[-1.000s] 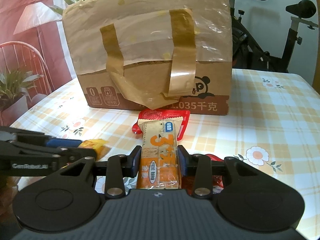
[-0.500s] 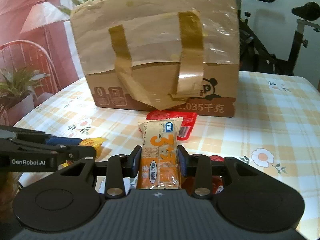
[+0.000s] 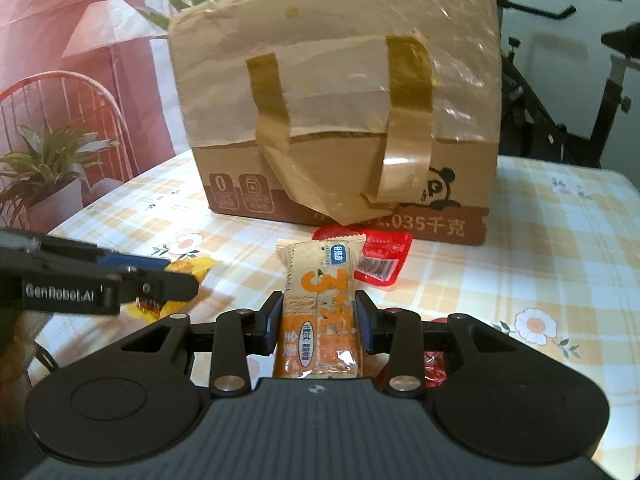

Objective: Organize snacks
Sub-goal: 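Lift both packets and carry them over the paper bag opening, then open both tools to drop the packets into the paper bag, then move both tools back down toward the red sauce packets, then close the right tool on a red sauce packet while the left tool grasps another red packet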

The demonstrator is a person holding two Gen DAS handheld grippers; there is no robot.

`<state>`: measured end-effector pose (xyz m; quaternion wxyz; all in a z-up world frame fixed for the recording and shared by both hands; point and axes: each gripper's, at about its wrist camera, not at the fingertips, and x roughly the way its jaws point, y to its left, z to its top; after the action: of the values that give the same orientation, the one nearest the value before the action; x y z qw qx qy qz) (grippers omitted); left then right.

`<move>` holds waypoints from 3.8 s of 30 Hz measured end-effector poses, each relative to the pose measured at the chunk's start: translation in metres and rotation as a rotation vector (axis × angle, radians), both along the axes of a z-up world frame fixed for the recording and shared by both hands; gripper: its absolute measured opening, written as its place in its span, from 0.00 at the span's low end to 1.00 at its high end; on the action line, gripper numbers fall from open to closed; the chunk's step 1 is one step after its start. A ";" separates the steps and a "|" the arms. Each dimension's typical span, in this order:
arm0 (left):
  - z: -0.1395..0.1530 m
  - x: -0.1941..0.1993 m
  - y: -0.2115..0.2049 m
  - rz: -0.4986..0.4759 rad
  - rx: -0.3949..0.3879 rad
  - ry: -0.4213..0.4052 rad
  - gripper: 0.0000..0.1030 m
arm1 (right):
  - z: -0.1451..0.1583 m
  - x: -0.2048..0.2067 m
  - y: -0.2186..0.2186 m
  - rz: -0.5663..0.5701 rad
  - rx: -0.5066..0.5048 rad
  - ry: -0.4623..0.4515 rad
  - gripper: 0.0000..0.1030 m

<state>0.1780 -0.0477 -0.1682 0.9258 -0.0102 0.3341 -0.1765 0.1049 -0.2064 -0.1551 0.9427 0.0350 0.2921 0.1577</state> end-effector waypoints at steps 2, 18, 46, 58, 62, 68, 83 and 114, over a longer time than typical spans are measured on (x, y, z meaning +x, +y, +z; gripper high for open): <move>0.009 -0.002 0.004 0.007 -0.001 -0.029 0.34 | 0.005 -0.004 -0.001 -0.016 -0.001 -0.022 0.38; 0.148 0.044 0.030 -0.007 -0.146 -0.342 0.35 | 0.138 -0.008 -0.005 0.005 0.048 -0.330 0.38; 0.161 0.151 0.007 0.111 -0.001 -0.339 0.56 | 0.153 0.135 -0.043 -0.186 0.076 -0.257 0.43; 0.163 0.099 0.043 0.140 -0.038 -0.340 0.57 | 0.160 0.073 -0.067 -0.162 0.159 -0.262 0.44; 0.151 0.074 0.053 0.154 -0.059 -0.343 0.57 | 0.161 0.039 -0.071 -0.171 0.132 -0.288 0.43; 0.116 0.056 0.054 0.150 -0.038 -0.272 0.57 | 0.134 -0.004 -0.075 -0.218 0.089 -0.244 0.44; 0.078 0.046 0.047 0.115 -0.003 -0.194 0.57 | 0.019 -0.015 -0.045 -0.294 0.014 0.210 0.75; 0.028 0.056 0.000 0.007 0.011 -0.023 0.57 | -0.001 -0.005 -0.028 -0.263 -0.074 0.064 0.53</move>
<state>0.2338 -0.0473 -0.1404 0.9303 -0.0043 0.3242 -0.1715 0.0997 -0.2349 -0.1561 0.9460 0.0435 0.3205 0.0207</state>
